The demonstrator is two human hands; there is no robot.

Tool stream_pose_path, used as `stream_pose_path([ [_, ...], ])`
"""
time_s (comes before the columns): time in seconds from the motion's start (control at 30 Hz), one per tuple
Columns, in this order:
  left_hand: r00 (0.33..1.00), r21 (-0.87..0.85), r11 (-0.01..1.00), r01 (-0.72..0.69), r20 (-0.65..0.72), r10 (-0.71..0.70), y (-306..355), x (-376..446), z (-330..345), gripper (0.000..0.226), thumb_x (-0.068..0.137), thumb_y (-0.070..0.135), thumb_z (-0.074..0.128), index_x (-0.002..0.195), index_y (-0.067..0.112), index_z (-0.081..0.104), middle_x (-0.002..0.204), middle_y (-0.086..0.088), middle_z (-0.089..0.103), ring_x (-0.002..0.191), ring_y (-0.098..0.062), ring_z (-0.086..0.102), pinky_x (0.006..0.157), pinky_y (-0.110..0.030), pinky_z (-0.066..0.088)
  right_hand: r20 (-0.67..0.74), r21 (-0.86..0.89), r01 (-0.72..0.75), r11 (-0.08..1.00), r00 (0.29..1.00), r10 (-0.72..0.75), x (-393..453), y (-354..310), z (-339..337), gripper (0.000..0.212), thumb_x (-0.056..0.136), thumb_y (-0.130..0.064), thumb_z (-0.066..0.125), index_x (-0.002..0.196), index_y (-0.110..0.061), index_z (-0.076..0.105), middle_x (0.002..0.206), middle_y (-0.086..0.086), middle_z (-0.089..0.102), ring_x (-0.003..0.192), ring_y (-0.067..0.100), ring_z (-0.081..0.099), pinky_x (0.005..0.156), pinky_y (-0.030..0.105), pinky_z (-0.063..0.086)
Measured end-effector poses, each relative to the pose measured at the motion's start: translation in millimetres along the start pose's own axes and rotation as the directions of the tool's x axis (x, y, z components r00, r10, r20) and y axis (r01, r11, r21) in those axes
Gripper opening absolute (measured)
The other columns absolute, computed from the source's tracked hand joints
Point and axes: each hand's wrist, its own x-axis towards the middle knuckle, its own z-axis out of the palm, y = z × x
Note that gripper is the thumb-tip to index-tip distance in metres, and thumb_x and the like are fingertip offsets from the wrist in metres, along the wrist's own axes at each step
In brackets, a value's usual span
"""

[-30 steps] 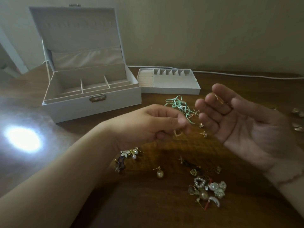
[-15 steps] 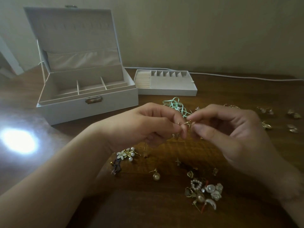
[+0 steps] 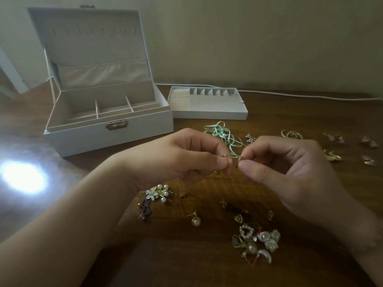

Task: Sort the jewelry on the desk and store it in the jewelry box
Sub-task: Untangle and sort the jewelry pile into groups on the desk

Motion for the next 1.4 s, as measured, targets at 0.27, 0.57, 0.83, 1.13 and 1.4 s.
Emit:
stream_pose_path([
  [0.27, 1.0, -0.015, 1.0, 0.015, -0.017, -0.015, 0.9, -0.2, -0.4, 0.023, 0.089, 0.028, 0.055, 0.084, 0.008, 0.066, 0.059, -0.001, 0.029, 0.051, -0.012, 0.024, 0.048, -0.022, 0.022, 0.001, 0.014, 0.042, 0.999, 0.999, -0.042, 0.2, -1.9, -1.1, 0.012, 0.081, -0.03, 0.062, 0.079, -0.021, 0.069, 0.069, -0.009, 0.064, 0.065, 0.011, 0.061, 0.06, 0.014, 0.046],
  [0.57, 0.999, -0.028, 1.0, -0.001, 0.04, 0.002, 1.8, -1.5, -1.1, 0.013, 0.082, 0.019, 0.059, 0.085, 0.008, 0.066, 0.063, -0.006, 0.034, 0.051, -0.01, 0.028, 0.048, -0.02, 0.024, -0.026, -0.192, 0.198, 0.961, 0.978, -0.207, -0.5, -3.5, -2.1, 0.012, 0.084, -0.02, 0.06, 0.075, -0.013, 0.065, 0.07, -0.006, 0.06, 0.067, 0.009, 0.056, 0.064, 0.012, 0.04],
  [0.83, 1.0, 0.017, 1.0, 0.001, 0.022, -0.001, -0.7, -0.4, -2.2, 0.02, 0.087, 0.02, 0.059, 0.093, 0.003, 0.068, 0.058, 0.0, 0.038, 0.051, -0.013, 0.028, 0.048, -0.023, 0.024, 0.016, -0.311, 0.252, 0.916, 0.966, -0.26, -0.2, -1.6, -2.5, 0.014, 0.084, -0.02, 0.06, 0.073, -0.013, 0.064, 0.07, -0.005, 0.06, 0.067, 0.012, 0.057, 0.058, 0.022, 0.044],
  [1.13, 1.0, 0.085, 0.996, 0.009, 0.022, -0.01, -0.2, 0.2, 0.0, 0.018, 0.088, 0.022, 0.059, 0.091, 0.007, 0.069, 0.06, -0.004, 0.04, 0.051, -0.015, 0.029, 0.047, -0.026, 0.022, 0.061, -0.348, 0.279, 0.895, 0.959, -0.276, 0.7, 0.6, 0.0, 0.017, 0.086, -0.021, 0.059, 0.07, -0.015, 0.062, 0.066, -0.008, 0.054, 0.063, 0.009, 0.053, 0.057, 0.017, 0.041],
  [1.4, 0.999, 0.078, 0.997, 0.018, 0.045, -0.022, -0.6, 2.1, 5.7, 0.018, 0.087, 0.022, 0.058, 0.09, 0.009, 0.07, 0.058, -0.002, 0.039, 0.052, -0.017, 0.027, 0.049, -0.032, 0.018, 0.024, -0.463, 0.295, 0.836, 0.947, -0.321, -0.9, 0.6, 3.7, 0.018, 0.082, -0.018, 0.059, 0.066, -0.012, 0.064, 0.065, -0.006, 0.054, 0.06, 0.01, 0.051, 0.054, 0.024, 0.041],
])
